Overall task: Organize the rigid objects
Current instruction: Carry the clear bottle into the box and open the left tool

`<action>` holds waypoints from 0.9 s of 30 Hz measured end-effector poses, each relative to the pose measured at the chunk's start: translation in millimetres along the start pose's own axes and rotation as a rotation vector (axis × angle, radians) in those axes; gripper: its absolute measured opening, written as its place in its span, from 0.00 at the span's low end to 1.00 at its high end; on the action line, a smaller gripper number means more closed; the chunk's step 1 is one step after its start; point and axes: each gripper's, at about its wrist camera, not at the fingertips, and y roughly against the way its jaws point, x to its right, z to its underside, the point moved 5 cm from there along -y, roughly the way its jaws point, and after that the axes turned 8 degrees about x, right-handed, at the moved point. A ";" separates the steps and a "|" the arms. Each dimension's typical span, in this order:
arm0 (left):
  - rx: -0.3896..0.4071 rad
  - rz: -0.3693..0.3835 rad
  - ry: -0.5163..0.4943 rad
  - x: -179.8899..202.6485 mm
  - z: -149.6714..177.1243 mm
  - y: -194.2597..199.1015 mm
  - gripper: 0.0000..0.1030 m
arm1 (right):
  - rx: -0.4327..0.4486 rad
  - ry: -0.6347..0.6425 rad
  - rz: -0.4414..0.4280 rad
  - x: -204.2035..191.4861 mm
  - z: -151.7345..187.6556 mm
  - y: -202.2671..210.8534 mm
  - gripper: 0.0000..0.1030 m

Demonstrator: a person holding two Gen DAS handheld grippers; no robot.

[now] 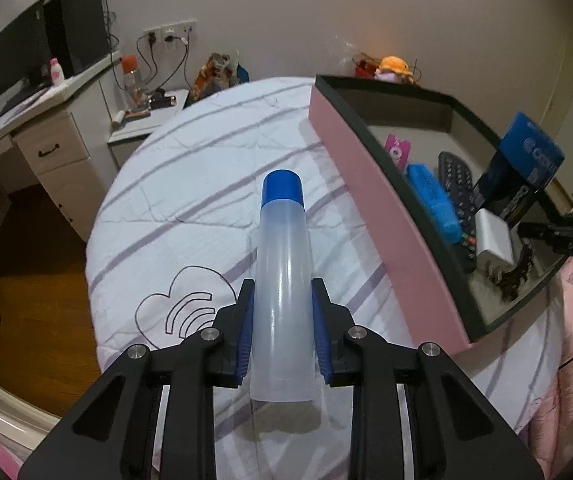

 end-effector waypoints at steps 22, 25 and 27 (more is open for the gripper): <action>0.054 0.183 -0.094 100.4 -47.6 16.3 0.26 | 0.005 -0.007 -0.033 0.0 -0.8 -3.6 0.33; 0.018 0.221 -0.100 118.3 -46.2 2.2 0.26 | 0.005 -0.007 -0.037 0.4 -1.6 -3.9 0.33; -0.011 0.206 -0.112 126.0 -45.0 -9.7 0.26 | 0.004 -0.005 -0.037 0.4 -1.5 -4.1 0.33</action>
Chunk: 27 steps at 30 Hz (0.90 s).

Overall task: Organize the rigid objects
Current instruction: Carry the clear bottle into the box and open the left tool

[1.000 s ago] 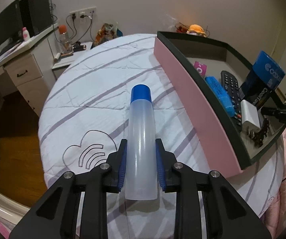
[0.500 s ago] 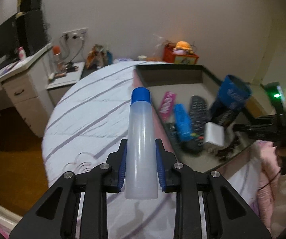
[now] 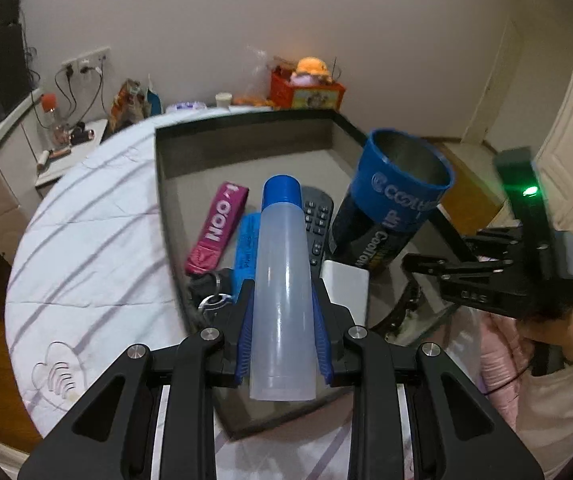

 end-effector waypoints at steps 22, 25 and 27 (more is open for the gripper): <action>-0.099 -0.118 0.005 -16.0 -17.5 -59.0 0.26 | 0.006 0.003 -0.023 2.6 2.6 1.4 0.35; -0.092 -0.130 0.004 -15.8 -15.6 -56.6 0.31 | 0.006 0.003 -0.022 2.6 2.7 1.4 0.35; -0.075 -0.133 -0.004 -15.4 -15.8 -53.3 0.45 | 0.006 0.002 -0.023 2.6 2.6 1.4 0.35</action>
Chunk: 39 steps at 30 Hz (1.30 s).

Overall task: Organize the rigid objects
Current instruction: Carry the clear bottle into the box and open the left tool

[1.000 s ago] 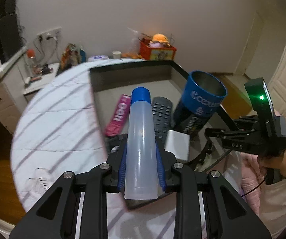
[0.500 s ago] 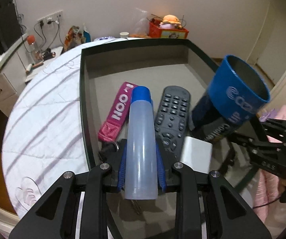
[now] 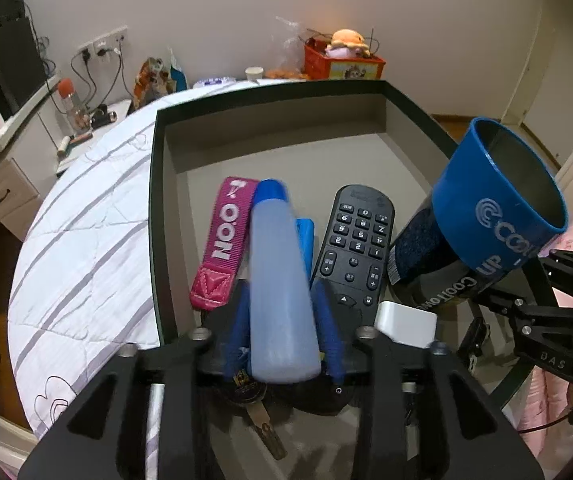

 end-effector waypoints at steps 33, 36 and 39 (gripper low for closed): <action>0.140 -0.132 0.082 -33.9 20.1 70.5 0.72 | 0.000 0.000 0.005 1.7 1.3 0.2 0.35; 0.078 -0.182 0.089 -45.3 29.3 55.8 0.72 | -0.001 0.002 0.008 1.5 1.5 0.5 0.35; 0.028 -0.147 0.105 -46.9 41.1 39.0 0.70 | 0.001 -0.002 0.008 1.5 2.0 0.8 0.35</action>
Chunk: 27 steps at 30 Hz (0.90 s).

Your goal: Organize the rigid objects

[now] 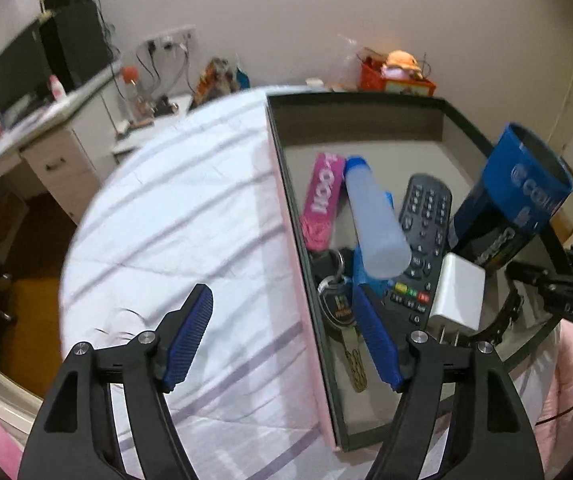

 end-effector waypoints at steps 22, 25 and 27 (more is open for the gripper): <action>0.031 0.061 0.025 2.1 18.9 1.1 0.20 | -0.001 0.013 0.008 -8.1 -1.1 1.1 0.37; 0.029 0.069 0.034 1.9 20.3 1.7 0.20 | 0.005 0.010 0.000 -9.6 -0.9 2.1 0.37; 0.027 0.067 0.038 0.4 21.4 2.6 0.20 | 0.008 0.016 0.000 -12.7 -0.7 2.7 0.38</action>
